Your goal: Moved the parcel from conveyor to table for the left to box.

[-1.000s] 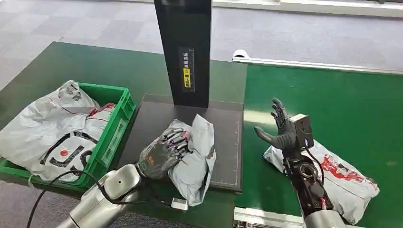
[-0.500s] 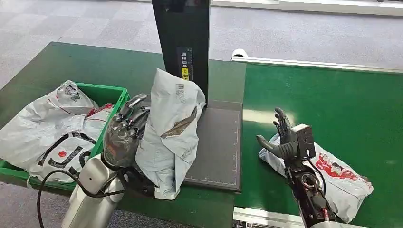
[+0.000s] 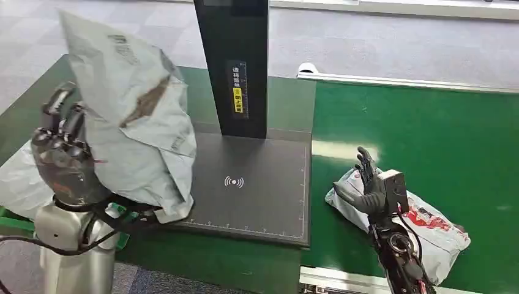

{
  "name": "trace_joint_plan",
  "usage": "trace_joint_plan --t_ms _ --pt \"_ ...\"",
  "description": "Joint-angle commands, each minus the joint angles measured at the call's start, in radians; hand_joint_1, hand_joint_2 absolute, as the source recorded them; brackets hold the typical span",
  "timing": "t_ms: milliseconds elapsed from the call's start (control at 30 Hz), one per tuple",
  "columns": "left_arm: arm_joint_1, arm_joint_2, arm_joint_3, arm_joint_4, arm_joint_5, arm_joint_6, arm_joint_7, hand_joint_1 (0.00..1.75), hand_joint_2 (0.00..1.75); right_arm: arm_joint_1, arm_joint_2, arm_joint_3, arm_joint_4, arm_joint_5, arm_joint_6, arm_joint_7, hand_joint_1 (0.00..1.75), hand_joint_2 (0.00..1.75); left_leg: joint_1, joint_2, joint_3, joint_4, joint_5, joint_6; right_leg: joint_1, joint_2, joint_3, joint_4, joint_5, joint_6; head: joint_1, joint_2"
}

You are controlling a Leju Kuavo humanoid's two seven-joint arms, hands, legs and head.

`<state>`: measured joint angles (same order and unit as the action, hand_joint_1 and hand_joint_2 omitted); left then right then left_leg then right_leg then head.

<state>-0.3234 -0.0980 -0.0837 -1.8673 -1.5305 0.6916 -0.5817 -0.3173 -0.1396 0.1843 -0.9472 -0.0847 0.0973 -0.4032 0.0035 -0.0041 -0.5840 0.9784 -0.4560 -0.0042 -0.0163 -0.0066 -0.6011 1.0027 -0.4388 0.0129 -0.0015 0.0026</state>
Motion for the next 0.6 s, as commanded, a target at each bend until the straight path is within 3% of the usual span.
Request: trace_joint_plan --t_ms 33,167,467,500,533,567,600 --pt "-0.004 0.140 0.411 0.052 -0.040 0.007 -0.116 1.73 1.75 0.021 0.021 -0.006 -0.060 0.022 -0.005 0.033 0.00 1.75 0.000 0.004 0.002 -0.001 -0.001 -0.001 0.000 0.004 0.001 0.000 0.000 -0.001 0.000 0.000" --pt "0.064 0.226 0.523 0.125 -0.040 0.007 -0.116 1.71 1.75 0.005 0.034 -0.016 -0.070 0.043 0.005 0.059 0.00 1.75 0.000 0.010 0.004 -0.003 -0.001 -0.001 0.000 0.009 0.000 0.000 0.000 -0.001 0.000 0.000" --pt "0.112 0.249 0.540 0.233 -0.040 0.007 -0.099 1.64 1.75 0.009 0.046 -0.041 -0.073 0.072 0.022 0.064 0.00 1.75 0.001 0.007 0.003 -0.002 -0.002 -0.002 0.001 0.006 0.001 -0.001 -0.001 -0.002 0.001 0.000" --pt "0.119 0.295 0.501 0.259 -0.040 0.007 -0.041 1.64 1.75 0.008 0.047 -0.043 -0.071 0.076 0.024 0.065 0.00 1.75 0.001 0.007 0.004 -0.002 -0.002 -0.002 0.001 0.007 0.002 -0.002 -0.001 -0.002 0.001 0.000" --pt "0.096 0.483 0.307 0.350 -0.040 0.007 0.195 1.68 1.75 0.005 0.049 -0.045 -0.068 0.081 0.027 0.065 0.00 1.75 0.000 0.007 0.003 -0.003 -0.002 -0.002 0.000 0.007 0.002 -0.001 -0.001 -0.002 0.001 0.000" --pt "-0.082 0.734 0.056 0.519 -0.040 -0.038 0.446 1.66 1.75 0.004 0.048 -0.045 -0.065 0.086 0.029 0.065 0.00 1.75 0.001 0.007 0.004 -0.002 -0.002 -0.002 0.001 0.007 0.002 -0.001 -0.001 -0.002 0.001 0.000" --pt "-0.082 0.734 0.056 0.519 -0.040 -0.038 0.446 1.64 1.75 0.004 0.048 -0.045 -0.065 0.086 0.029 0.065 0.00 1.75 0.001 0.005 0.001 0.000 -0.001 -0.003 0.002 0.004 0.000 0.001 -0.002 -0.003 0.002 0.000"
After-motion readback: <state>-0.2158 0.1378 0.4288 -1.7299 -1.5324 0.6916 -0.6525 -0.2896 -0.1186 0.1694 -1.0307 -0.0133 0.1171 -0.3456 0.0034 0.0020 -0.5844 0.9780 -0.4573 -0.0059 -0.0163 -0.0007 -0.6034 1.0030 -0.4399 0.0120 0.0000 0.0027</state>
